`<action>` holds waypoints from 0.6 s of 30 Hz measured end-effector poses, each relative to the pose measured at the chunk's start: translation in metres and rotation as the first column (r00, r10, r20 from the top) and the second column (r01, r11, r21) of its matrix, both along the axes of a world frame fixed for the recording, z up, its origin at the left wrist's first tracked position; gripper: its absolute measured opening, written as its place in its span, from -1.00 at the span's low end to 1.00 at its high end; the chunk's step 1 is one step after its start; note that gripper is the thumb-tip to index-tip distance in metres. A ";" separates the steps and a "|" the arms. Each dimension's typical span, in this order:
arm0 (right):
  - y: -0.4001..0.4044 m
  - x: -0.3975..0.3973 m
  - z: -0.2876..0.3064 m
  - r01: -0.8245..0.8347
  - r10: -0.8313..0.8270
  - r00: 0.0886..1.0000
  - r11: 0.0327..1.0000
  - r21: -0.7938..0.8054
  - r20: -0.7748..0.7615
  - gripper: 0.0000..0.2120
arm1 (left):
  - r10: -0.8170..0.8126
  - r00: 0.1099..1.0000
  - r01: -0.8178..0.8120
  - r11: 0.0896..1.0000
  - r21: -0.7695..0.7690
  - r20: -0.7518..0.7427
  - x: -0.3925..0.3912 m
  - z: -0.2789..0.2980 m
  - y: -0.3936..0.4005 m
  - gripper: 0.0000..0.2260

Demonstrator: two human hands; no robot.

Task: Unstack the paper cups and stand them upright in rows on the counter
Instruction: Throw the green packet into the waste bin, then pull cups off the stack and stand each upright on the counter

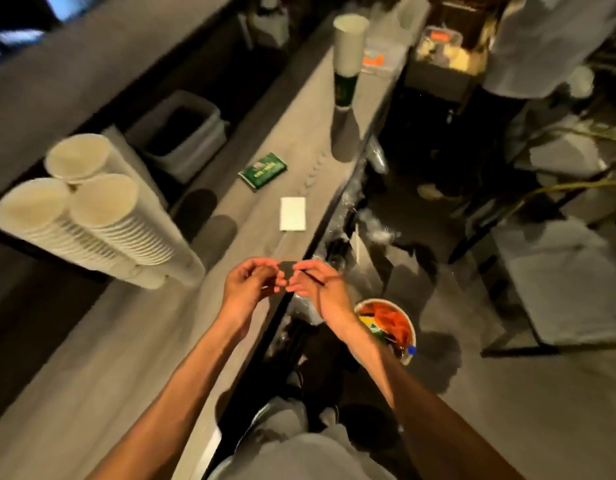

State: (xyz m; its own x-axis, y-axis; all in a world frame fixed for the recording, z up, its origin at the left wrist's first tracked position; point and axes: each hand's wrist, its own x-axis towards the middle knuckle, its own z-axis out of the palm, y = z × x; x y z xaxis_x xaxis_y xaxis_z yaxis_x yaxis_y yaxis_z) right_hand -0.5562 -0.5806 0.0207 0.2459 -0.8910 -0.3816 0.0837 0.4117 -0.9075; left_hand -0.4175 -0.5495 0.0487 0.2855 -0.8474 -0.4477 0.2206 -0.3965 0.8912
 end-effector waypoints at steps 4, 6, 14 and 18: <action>-0.010 0.065 0.012 -0.248 0.243 0.962 0.968 -0.028 -0.120 -0.77 | 0.199 0.980 -0.199 0.979 0.037 0.009 0.055 0.001 0.028 -0.87; -0.013 0.096 0.012 -0.349 0.340 0.926 0.937 -0.028 -0.167 -0.80 | 0.325 0.946 -0.325 0.944 0.062 0.013 0.083 -0.001 0.042 -0.89; -0.040 0.170 -0.001 -0.556 0.513 0.711 0.829 0.061 -0.481 -0.22 | 0.515 0.842 -0.537 0.827 0.166 0.160 0.154 -0.018 0.060 -0.86; -0.059 0.197 -0.003 -0.610 0.543 0.624 0.788 0.083 -0.562 -0.02 | 0.488 0.865 -0.501 0.853 0.143 0.119 0.162 -0.013 0.043 -0.62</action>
State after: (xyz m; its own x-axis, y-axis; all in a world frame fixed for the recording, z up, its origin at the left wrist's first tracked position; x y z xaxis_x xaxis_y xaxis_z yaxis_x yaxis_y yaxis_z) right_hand -0.3588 -0.6397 0.0175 0.5111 -0.6794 -0.5265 -0.6421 0.1055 -0.7594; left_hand -0.2552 -0.5063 0.0359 0.6859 -0.5018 -0.5270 0.3614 -0.3936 0.8452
